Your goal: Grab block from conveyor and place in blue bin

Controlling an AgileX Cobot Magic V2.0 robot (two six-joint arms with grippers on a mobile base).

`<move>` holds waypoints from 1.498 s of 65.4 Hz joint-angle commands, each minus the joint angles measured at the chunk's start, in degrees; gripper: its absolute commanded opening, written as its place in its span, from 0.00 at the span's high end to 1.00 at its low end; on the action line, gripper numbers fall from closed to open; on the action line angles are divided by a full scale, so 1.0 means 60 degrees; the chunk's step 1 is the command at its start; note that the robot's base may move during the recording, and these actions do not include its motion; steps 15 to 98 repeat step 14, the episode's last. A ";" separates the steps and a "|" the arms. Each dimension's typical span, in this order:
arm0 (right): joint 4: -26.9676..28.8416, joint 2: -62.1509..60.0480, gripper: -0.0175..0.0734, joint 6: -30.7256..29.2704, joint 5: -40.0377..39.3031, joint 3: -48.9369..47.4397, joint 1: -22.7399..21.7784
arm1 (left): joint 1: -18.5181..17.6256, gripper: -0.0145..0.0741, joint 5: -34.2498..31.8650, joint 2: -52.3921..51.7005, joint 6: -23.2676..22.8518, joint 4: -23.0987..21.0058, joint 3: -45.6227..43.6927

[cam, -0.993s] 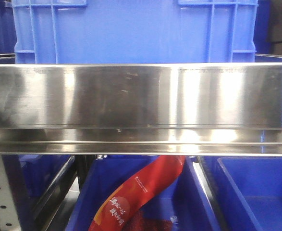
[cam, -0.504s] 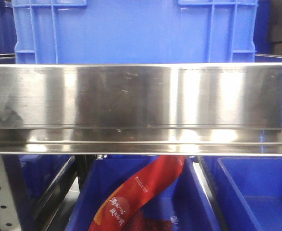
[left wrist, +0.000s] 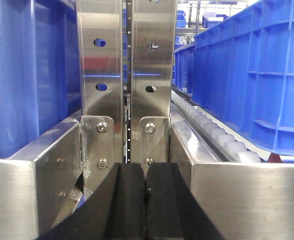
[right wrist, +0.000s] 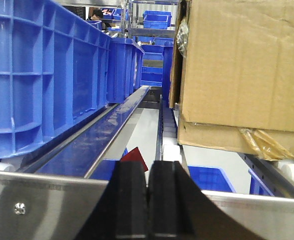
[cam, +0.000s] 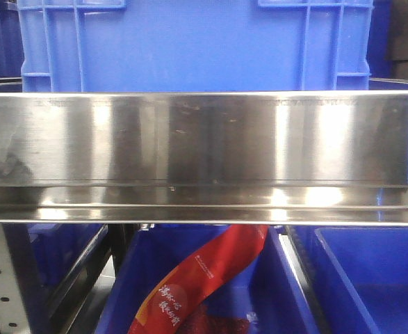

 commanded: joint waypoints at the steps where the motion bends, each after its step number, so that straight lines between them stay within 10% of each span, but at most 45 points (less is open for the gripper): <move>1: -0.0077 -0.0023 0.99 -0.0040 -0.0142 0.0027 -0.0066 | 0.0024 0.96 -0.0067 -0.0053 -0.0052 0.0041 -0.0011; 98: -0.0077 -0.0023 0.99 -0.0040 -0.0142 0.0027 -0.0066 | 0.0024 0.96 -0.0067 -0.0053 -0.0052 0.0041 -0.0011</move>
